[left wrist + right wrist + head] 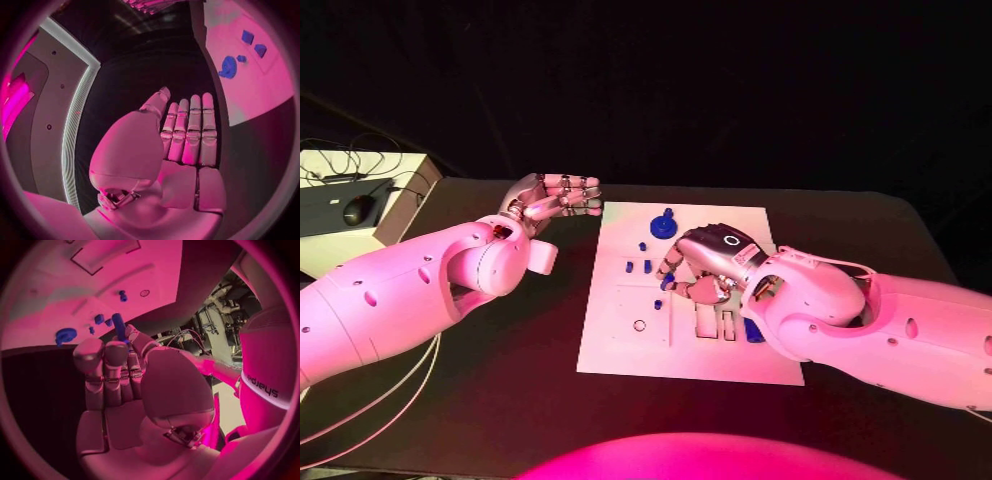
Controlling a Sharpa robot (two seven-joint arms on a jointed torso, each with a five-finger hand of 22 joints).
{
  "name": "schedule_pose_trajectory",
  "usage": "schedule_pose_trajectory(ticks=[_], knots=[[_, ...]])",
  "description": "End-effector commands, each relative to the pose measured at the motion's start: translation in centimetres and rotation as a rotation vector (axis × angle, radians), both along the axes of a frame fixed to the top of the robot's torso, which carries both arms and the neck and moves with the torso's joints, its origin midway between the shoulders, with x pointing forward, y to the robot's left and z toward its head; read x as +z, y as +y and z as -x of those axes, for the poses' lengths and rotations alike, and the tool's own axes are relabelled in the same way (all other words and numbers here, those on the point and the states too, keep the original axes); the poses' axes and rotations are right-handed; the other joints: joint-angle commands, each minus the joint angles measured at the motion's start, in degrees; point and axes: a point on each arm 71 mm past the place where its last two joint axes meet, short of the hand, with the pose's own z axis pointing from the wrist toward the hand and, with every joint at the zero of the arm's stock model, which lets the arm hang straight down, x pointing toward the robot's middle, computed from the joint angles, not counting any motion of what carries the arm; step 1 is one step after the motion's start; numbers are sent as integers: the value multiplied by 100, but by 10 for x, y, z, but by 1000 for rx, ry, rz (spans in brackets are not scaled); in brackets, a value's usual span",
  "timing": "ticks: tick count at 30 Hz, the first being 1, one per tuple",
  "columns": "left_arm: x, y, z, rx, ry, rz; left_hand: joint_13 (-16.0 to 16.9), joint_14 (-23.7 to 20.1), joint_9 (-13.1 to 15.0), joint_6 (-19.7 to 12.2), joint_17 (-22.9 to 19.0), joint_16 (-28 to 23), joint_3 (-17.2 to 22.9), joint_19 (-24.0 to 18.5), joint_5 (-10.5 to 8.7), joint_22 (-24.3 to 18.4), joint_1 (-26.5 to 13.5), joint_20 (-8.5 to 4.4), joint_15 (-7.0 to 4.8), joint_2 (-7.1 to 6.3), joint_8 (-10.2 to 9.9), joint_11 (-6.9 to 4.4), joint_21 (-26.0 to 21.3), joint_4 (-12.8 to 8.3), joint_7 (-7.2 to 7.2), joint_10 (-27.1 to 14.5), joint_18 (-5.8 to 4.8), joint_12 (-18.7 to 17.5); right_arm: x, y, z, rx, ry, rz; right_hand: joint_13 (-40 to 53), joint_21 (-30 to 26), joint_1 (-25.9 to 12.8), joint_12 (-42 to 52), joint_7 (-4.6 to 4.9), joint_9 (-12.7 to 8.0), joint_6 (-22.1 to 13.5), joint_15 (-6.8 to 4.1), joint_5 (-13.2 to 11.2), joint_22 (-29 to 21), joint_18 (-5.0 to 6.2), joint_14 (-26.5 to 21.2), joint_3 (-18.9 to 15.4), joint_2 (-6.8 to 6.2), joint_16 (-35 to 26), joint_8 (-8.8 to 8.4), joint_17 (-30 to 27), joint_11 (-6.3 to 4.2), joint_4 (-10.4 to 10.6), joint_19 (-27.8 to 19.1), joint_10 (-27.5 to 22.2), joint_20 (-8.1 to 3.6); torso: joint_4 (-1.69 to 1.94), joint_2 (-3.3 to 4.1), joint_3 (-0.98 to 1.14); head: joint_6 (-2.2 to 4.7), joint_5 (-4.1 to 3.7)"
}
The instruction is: Assemble the parts on the task board
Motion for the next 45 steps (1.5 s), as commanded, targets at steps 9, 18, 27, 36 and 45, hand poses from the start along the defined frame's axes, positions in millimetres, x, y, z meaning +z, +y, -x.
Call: schedule_pose_trajectory(ticks=[9,18,27,36,45], knots=[[1,-6,0,-18,-10,16,-6,-19,-1,-9,3,30,89,-11,2,49,10,-1,2,-7,1,-1,42,13,24,-42,-118,-5,-25,30,21,91,-11,-35,34,-37,221,22,16,-9,23,-34,39,569,76,4,28,156,-5,3,3,-305,-29,215,526,-34,-3,0,2,-47,166],[1,-5,0,-19,-8,15,-6,-22,-2,-15,2,28,92,-16,0,55,-1,1,4,-12,0,2,42,19,25,-48,-120,-6,-42,39,29,108,22,-34,34,-45,212,21,18,-11,21,-33,66,567,80,4,27,156,-8,1,3,-304,-46,215,525,-32,-1,1,7,-65,172],[1,-3,0,-15,-7,12,-5,-28,-2,-25,2,28,99,-21,0,62,-6,5,6,-24,-1,4,38,24,27,-54,-119,-4,-48,40,30,110,18,-17,34,-45,212,21,18,-11,21,-33,66,567,80,4,27,156,-8,1,3,-304,-46,215,525,-32,-9,0,9,-93,187],[1,-2,1,-15,-5,13,-5,-32,-2,-28,2,27,99,-22,0,63,-16,7,9,-25,0,5,36,32,30,-56,-119,-4,-49,39,31,110,19,-9,34,-19,201,21,18,-11,23,-32,68,571,78,6,24,164,-5,2,5,-303,-63,215,527,-30,-7,0,6,-116,180],[1,-2,1,-15,-5,12,-5,-32,-2,-28,2,27,99,-22,0,63,-16,7,9,-25,0,5,36,32,30,-56,-119,-4,-54,37,29,104,22,8,34,-19,201,21,18,-11,23,-32,68,571,78,6,24,164,-5,2,5,-303,-63,215,527,-30,3,3,2,-140,189]])
